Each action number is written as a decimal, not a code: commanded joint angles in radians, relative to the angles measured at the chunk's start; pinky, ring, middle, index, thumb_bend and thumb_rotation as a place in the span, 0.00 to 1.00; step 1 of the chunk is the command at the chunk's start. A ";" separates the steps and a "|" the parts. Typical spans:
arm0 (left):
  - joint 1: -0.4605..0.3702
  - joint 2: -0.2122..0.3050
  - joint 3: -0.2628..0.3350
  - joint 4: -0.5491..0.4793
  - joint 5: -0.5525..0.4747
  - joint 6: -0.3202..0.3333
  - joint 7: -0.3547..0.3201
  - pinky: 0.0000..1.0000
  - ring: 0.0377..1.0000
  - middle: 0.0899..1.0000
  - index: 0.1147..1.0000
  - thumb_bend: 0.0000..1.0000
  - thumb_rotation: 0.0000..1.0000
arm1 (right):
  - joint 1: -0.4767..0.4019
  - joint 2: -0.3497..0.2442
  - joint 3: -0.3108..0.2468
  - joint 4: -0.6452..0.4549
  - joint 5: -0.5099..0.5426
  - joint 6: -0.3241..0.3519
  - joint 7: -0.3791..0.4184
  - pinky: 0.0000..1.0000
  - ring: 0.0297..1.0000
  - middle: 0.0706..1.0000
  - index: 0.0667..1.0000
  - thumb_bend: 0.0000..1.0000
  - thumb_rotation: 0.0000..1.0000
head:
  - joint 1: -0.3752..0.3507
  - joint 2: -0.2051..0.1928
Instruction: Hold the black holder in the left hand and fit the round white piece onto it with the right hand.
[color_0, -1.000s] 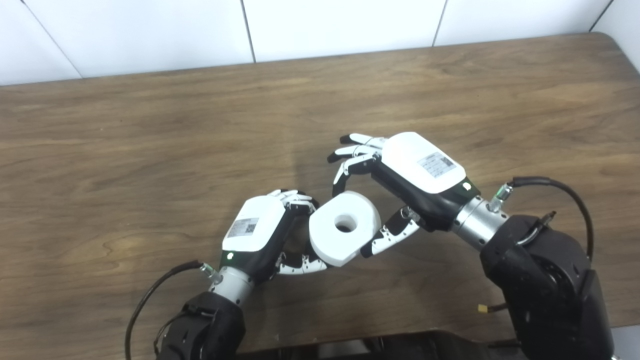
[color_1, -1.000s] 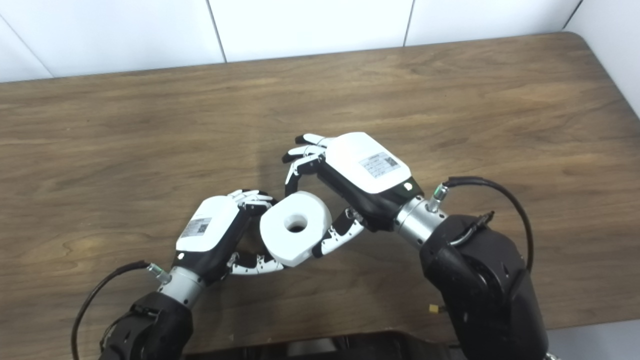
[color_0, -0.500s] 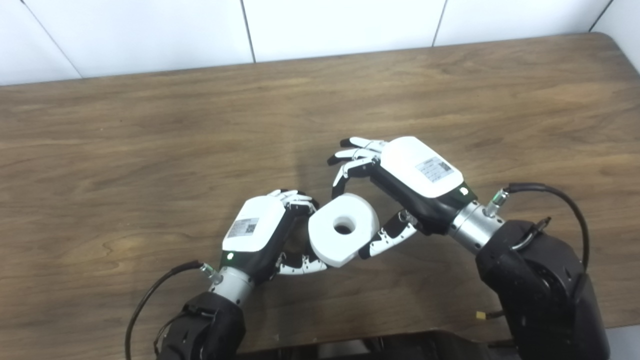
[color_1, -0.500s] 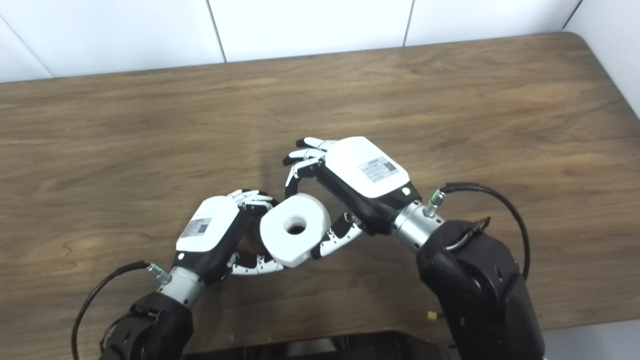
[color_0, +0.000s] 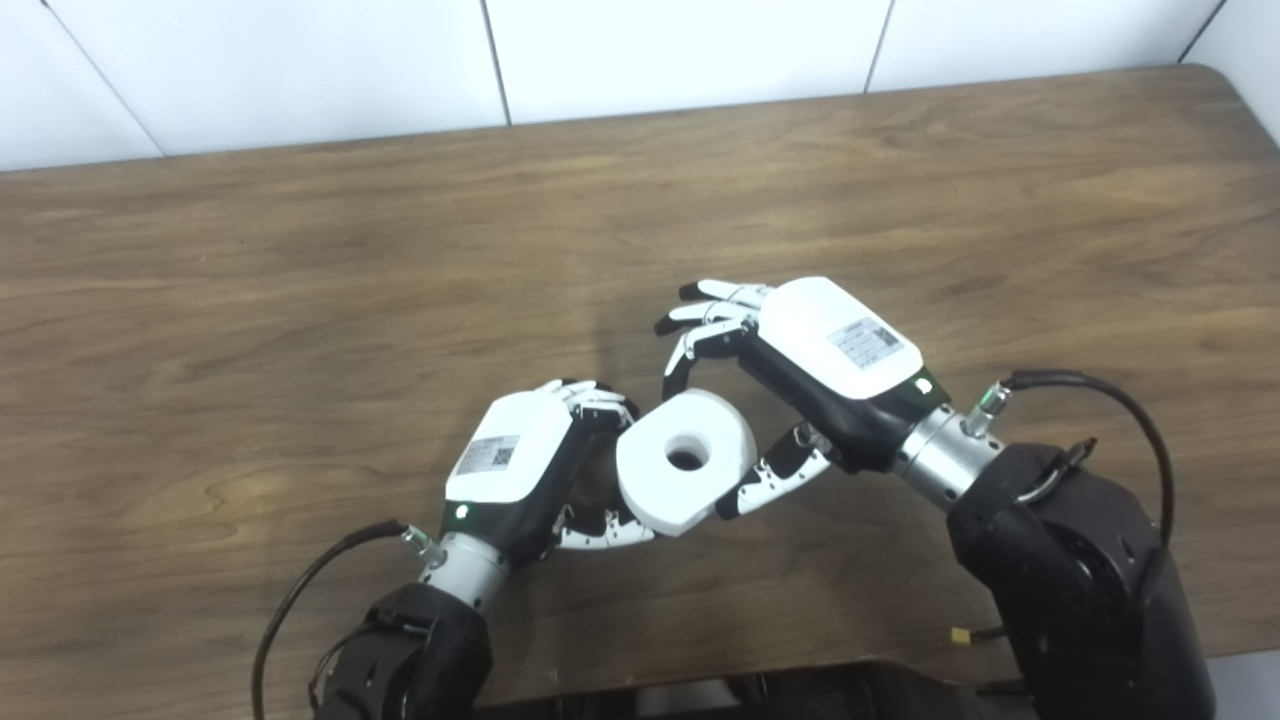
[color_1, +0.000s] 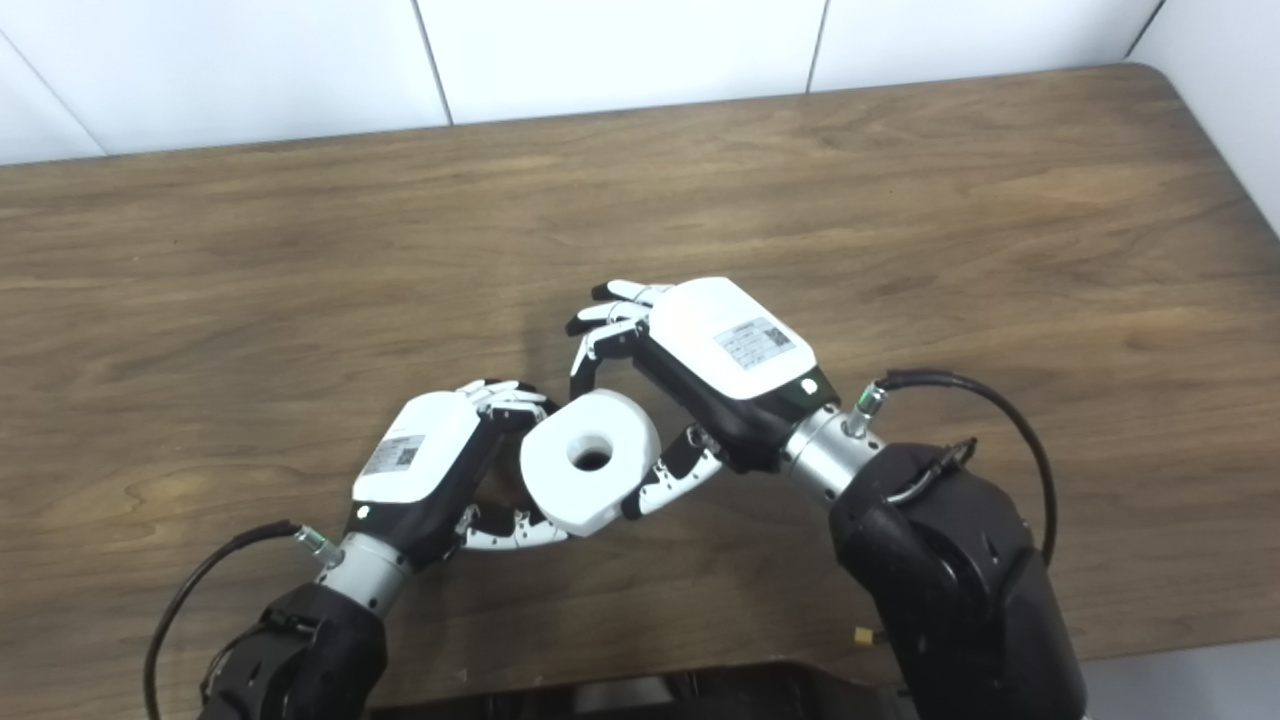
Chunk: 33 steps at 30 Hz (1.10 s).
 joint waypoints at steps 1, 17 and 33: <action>0.002 -0.005 -0.008 -0.011 -0.005 -0.001 -0.021 0.90 0.84 0.75 0.42 0.51 0.05 | -0.022 0.004 0.000 -0.011 0.005 -0.022 -0.025 0.86 0.90 0.80 0.45 0.52 0.15 | -0.003 0.000; -0.001 -0.002 -0.010 -0.006 0.001 -0.005 -0.022 0.90 0.84 0.74 0.42 0.50 0.05 | -0.031 -0.015 0.002 -0.032 -0.036 -0.019 0.016 0.87 0.91 0.82 0.66 0.88 0.33 | -0.005 -0.003; -0.004 -0.002 -0.011 0.000 0.001 -0.008 -0.021 0.90 0.84 0.74 0.42 0.50 0.05 | -0.030 -0.015 -0.013 -0.035 -0.028 -0.015 0.023 0.88 0.91 0.84 0.72 0.93 0.41 | -0.009 -0.003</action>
